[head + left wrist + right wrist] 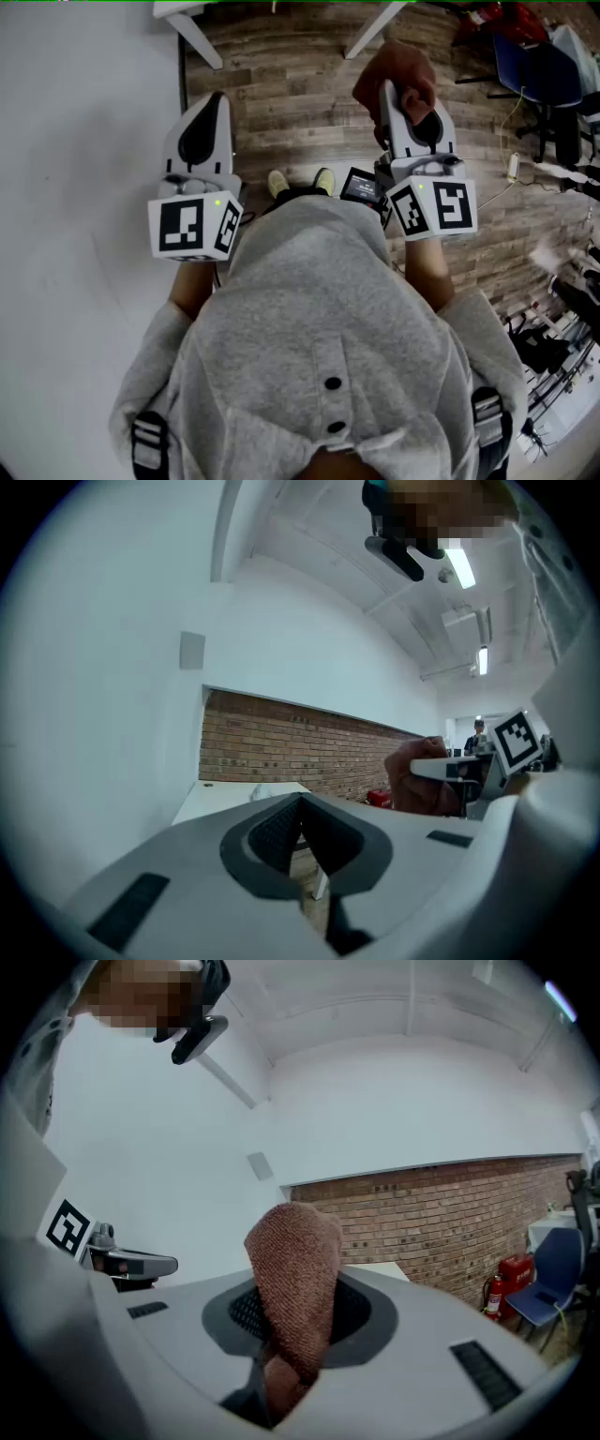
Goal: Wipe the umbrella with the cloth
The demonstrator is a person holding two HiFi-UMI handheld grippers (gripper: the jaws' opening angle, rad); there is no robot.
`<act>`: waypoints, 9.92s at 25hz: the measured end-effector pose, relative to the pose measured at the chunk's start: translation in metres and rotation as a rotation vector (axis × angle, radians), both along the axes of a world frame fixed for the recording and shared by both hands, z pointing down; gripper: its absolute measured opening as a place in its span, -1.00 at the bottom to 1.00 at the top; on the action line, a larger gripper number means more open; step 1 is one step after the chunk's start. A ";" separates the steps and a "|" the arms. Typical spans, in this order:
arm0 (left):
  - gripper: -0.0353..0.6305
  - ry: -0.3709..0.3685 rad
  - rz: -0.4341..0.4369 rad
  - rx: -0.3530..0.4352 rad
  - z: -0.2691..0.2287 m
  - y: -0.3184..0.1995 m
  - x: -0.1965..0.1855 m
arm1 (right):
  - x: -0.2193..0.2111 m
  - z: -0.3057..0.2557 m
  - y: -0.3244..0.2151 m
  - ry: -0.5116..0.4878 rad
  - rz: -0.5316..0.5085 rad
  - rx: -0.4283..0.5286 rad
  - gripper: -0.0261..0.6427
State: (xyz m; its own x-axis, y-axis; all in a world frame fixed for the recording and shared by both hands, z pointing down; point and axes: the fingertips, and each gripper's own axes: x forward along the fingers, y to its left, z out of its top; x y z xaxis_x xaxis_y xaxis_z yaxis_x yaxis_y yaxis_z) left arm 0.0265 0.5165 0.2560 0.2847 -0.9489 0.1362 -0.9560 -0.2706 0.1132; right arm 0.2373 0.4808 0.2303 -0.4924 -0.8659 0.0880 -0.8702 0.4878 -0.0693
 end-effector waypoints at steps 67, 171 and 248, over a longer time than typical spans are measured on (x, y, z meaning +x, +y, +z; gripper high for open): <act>-0.85 -0.038 -0.003 -0.024 0.030 -0.337 0.013 | 0.012 0.049 -0.343 0.042 -0.018 -0.011 -0.62; -0.16 0.021 0.312 -0.870 0.317 -0.628 -0.035 | -0.227 0.239 -0.791 0.758 -0.287 -0.195 -0.62; -0.42 -0.012 0.262 -0.779 0.320 -0.645 -0.088 | -0.183 0.270 -0.902 1.168 0.011 -0.489 -0.63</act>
